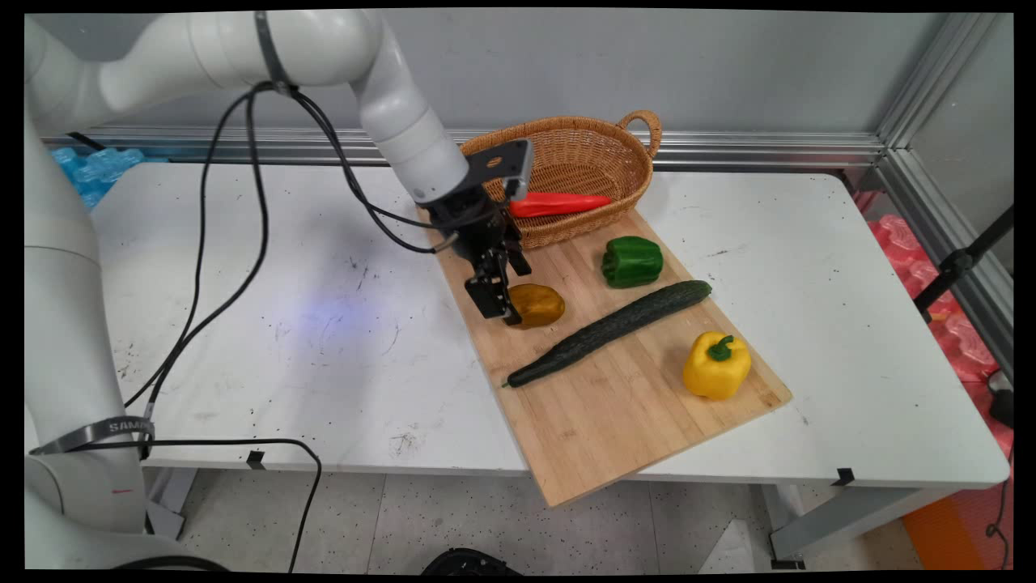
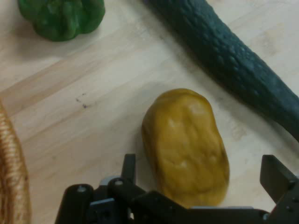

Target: Pick up the potato from the cutting board, then place the picked object in the vegetable basket

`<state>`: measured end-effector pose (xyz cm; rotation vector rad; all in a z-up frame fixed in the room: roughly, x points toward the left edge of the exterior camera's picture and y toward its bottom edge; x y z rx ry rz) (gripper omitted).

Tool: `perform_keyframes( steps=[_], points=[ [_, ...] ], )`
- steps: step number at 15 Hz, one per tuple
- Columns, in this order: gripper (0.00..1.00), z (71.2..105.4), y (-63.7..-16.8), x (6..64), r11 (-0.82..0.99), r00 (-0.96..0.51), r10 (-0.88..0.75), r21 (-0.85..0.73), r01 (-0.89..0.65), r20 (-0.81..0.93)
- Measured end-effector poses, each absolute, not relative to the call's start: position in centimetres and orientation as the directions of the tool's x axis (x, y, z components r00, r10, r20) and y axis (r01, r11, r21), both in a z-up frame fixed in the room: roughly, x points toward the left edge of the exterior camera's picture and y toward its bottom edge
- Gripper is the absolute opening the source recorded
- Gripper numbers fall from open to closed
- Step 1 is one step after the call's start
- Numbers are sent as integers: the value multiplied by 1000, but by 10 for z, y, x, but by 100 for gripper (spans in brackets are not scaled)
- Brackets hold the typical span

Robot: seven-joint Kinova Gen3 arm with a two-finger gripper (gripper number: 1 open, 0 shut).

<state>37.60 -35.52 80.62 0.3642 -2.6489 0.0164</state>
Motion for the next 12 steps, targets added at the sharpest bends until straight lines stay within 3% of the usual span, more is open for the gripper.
perform_keyframes(
  steps=[3,4,12],
  points=[
    [100,794,-362,368,967,-861,-247,53,-249,444],
    [0,792,-363,367,968,-863,-243,53,-246,443],
    [0,789,-363,360,977,-871,-207,41,-211,445]
  ],
)
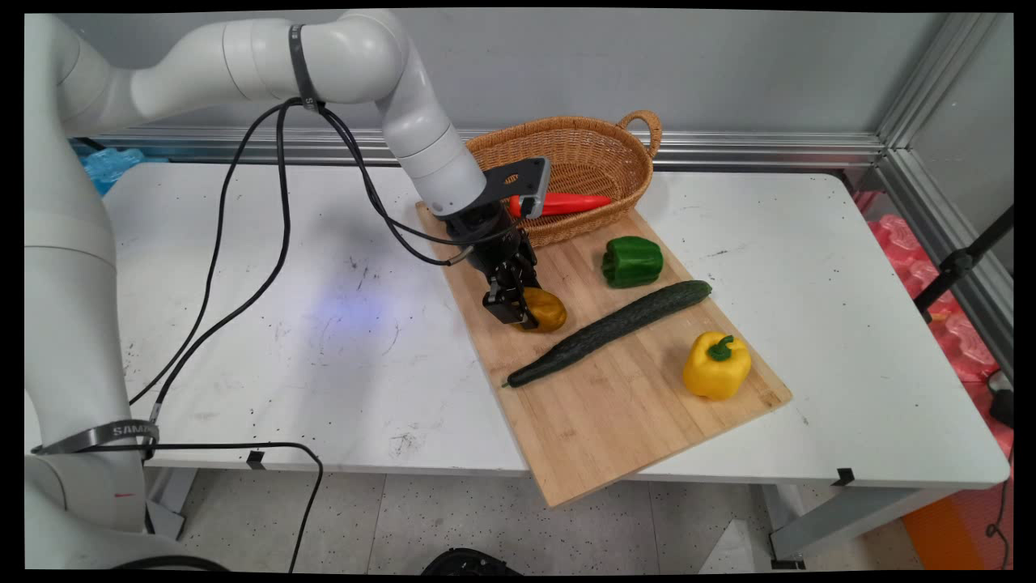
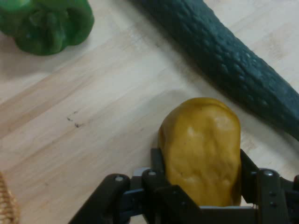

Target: Place the picked object in the vegetable basket

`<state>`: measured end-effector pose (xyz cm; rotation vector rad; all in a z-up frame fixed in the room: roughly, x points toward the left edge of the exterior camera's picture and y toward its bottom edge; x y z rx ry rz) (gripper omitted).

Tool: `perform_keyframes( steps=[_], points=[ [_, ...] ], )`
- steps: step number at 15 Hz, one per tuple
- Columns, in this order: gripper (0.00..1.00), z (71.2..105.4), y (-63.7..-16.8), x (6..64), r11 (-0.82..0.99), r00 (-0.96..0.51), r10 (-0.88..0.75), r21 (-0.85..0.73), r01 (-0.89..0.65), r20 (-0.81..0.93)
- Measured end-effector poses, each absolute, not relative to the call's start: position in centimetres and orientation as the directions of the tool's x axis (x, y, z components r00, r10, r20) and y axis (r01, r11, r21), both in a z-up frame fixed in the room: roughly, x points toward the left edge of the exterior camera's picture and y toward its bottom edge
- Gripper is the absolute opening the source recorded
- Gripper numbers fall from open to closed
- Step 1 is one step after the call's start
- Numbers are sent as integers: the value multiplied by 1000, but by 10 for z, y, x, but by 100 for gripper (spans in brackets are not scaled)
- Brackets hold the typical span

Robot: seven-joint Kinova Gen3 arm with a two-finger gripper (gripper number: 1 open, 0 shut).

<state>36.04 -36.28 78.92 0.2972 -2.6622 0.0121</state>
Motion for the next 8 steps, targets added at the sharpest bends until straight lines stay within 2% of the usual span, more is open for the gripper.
perform_keyframes(
  steps=[3,8],
  points=[
    [0,800,-361,361,978,-872,-194,24,-205,450],
    [0,848,-358,367,967,-847,-226,4,-255,482]
  ],
)
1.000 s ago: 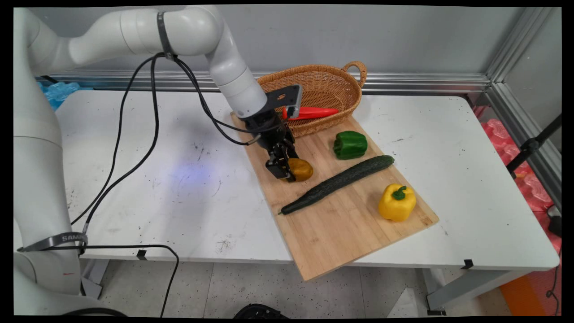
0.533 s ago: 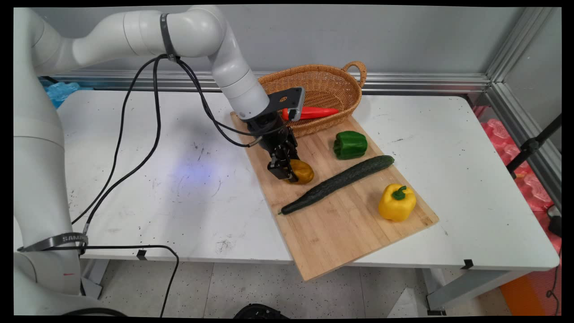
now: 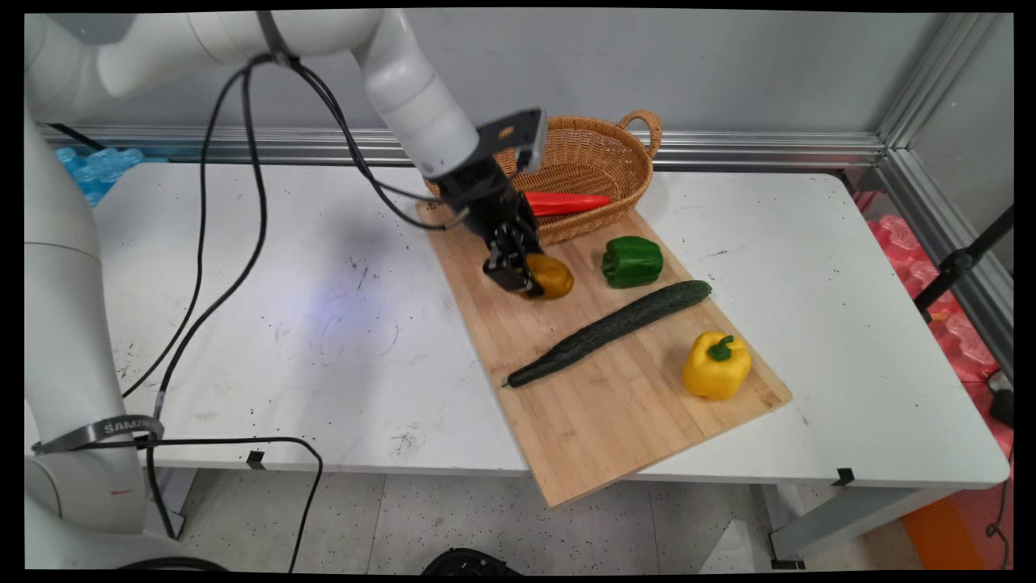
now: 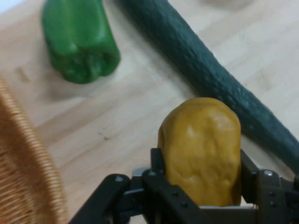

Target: Place the picked object in the vegetable basket

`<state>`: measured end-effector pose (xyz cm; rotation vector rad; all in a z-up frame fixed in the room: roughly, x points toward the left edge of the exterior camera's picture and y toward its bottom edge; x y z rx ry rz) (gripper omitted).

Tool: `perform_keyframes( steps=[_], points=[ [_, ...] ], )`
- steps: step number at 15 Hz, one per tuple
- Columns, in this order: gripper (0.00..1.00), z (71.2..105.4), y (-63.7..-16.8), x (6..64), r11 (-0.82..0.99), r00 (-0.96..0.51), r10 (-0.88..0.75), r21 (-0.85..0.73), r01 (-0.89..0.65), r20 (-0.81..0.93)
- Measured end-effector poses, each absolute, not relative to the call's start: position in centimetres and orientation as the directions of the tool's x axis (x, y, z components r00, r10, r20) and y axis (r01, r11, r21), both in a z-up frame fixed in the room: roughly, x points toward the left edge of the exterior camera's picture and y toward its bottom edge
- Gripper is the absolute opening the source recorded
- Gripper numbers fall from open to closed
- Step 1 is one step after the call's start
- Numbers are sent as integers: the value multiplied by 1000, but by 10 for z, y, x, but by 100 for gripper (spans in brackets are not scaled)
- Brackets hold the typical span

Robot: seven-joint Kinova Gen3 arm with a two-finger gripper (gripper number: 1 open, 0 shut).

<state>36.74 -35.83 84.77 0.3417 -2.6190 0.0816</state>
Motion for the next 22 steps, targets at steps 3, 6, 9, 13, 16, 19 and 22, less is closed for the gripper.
perform_keyframes(
  steps=[3,6,9,13,16,19,22],
  points=[
    [0,881,-359,380,943,-812,-284,-3,-332,510],
    [0,903,-365,393,912,-774,-342,-10,-410,533],
    [0,928,-378,414,845,-697,-435,-9,-534,570],
    [0,947,-402,435,754,-595,-514,-5,-657,618],
    [0,956,-430,448,688,-521,-546,-4,-726,656],
    [0,953,-460,452,654,-487,-558,-6,-757,673],
    [0,939,-492,448,641,-478,-563,-9,-768,674]
  ],
)
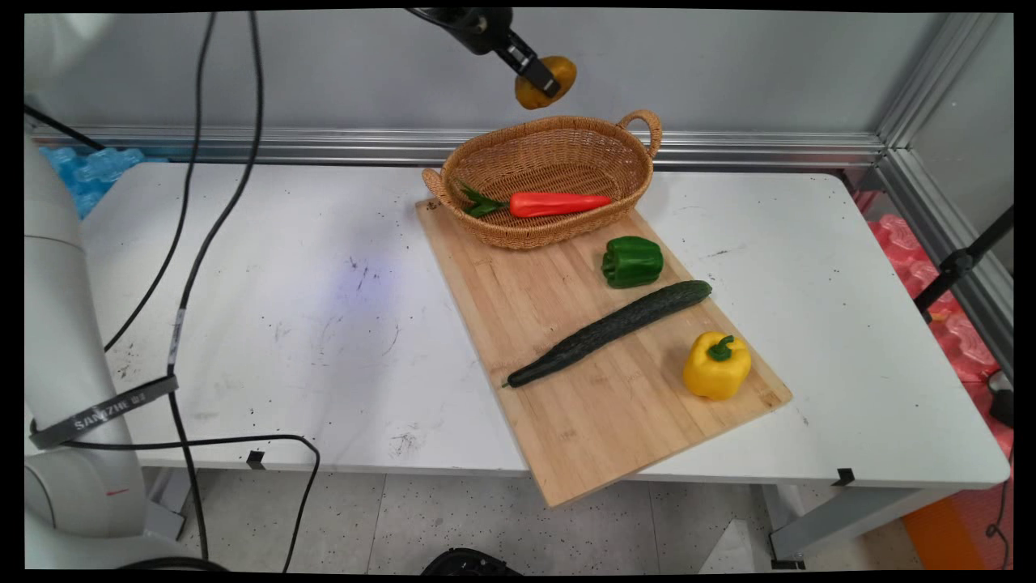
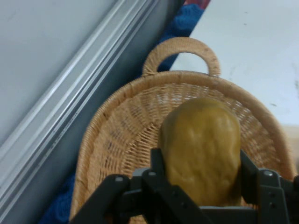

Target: Place the picked object in the vegetable basket

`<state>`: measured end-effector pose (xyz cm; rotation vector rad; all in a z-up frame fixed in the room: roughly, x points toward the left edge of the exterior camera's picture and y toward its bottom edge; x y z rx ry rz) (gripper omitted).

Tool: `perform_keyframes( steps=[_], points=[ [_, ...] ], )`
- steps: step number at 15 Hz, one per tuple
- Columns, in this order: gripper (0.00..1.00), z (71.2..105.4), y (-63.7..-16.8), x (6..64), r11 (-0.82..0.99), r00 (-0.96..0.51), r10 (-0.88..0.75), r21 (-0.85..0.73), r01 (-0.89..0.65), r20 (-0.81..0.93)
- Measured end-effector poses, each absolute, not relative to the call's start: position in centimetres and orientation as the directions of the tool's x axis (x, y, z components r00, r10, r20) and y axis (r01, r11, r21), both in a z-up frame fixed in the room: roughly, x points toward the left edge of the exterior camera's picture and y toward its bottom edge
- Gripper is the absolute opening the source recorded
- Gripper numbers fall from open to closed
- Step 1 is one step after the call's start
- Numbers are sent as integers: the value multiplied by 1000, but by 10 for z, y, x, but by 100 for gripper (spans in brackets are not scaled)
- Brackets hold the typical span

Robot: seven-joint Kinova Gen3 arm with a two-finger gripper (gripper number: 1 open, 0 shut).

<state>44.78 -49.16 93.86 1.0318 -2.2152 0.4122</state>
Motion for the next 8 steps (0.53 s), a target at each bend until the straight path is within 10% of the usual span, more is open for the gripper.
perform_keyframes(
  steps=[8],
  points=[
    [0,882,-547,423,630,-501,-597,-20,-776,627]
  ],
)
